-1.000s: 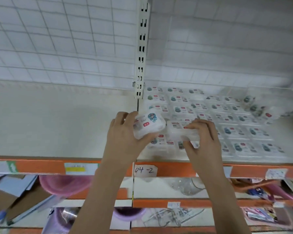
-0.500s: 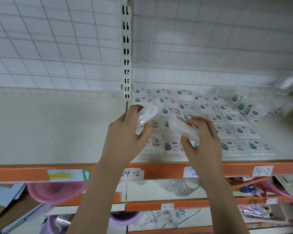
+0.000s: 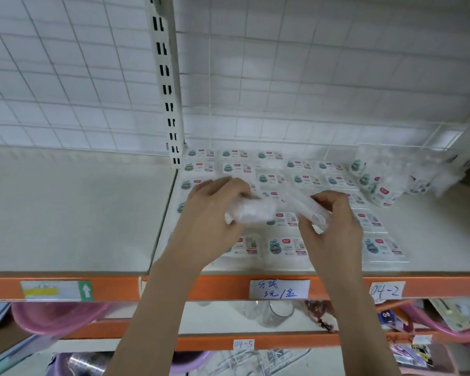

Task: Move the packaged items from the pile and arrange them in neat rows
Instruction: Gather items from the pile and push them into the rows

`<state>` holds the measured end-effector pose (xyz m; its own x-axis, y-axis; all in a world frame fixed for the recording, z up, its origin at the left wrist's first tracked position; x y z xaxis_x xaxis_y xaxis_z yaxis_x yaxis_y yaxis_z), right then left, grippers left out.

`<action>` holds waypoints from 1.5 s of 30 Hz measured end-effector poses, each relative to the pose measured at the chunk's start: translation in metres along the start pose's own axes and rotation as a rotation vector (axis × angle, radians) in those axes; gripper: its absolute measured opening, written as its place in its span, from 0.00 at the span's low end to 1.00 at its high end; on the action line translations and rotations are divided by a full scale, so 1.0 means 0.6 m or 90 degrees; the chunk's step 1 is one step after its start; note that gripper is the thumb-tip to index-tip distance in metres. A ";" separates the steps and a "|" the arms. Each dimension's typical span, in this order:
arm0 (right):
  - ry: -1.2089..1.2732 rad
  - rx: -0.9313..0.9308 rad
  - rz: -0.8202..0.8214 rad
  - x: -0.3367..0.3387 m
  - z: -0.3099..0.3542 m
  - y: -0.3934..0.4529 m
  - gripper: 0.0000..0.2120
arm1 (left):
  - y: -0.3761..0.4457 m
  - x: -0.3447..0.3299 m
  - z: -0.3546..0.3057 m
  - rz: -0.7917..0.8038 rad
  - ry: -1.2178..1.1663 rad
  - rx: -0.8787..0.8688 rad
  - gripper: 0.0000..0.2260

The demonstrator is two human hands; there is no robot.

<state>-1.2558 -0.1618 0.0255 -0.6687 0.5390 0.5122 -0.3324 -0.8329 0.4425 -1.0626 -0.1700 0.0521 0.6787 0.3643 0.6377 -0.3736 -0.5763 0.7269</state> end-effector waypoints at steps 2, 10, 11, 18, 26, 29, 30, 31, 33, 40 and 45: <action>-0.017 0.019 -0.007 0.004 -0.005 0.007 0.17 | 0.000 -0.016 -0.007 0.030 0.052 -0.043 0.14; 0.008 0.032 -0.025 0.006 -0.018 0.014 0.13 | 0.000 -0.026 -0.018 0.045 -0.031 0.039 0.20; 0.002 0.046 -0.029 0.005 -0.018 0.014 0.14 | -0.001 -0.026 -0.019 0.051 -0.043 0.052 0.24; 0.026 0.093 0.009 -0.007 -0.014 0.011 0.17 | -0.017 -0.021 -0.021 0.037 -0.020 0.026 0.13; 0.011 0.107 0.018 -0.035 -0.015 -0.012 0.15 | -0.065 -0.020 -0.022 0.093 0.000 -0.019 0.17; -0.009 0.128 0.025 -0.043 -0.013 -0.020 0.16 | -0.075 -0.022 -0.014 0.123 0.005 -0.012 0.18; -0.012 0.130 0.035 -0.046 -0.013 -0.023 0.16 | -0.076 -0.022 -0.012 0.128 0.013 -0.004 0.18; -0.012 0.129 0.045 -0.049 -0.015 -0.024 0.16 | -0.078 -0.022 -0.011 0.133 0.021 0.000 0.19; -0.008 0.119 0.064 -0.052 -0.019 -0.027 0.17 | -0.082 -0.028 -0.012 0.156 0.036 -0.005 0.20; -0.017 0.134 0.088 -0.055 -0.028 -0.034 0.15 | -0.101 -0.070 0.003 0.216 0.089 0.001 0.19; -0.061 0.164 0.062 -0.061 -0.022 -0.011 0.16 | -0.099 -0.066 0.006 0.195 0.123 0.011 0.17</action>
<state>-1.2377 -0.1776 -0.0057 -0.6196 0.4769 0.6234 -0.0816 -0.8291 0.5531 -1.0648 -0.1531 -0.0170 0.4045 0.3027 0.8630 -0.5290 -0.6923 0.4908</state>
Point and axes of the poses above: each hand's wrist, its own y-axis towards the middle knuckle, its own x-axis out of the back of the hand, z = x × y, the point moved 8 cm from there along y, towards the middle knuckle, and after that the axes turned 14 degrees about -x, right-handed, at the moved point
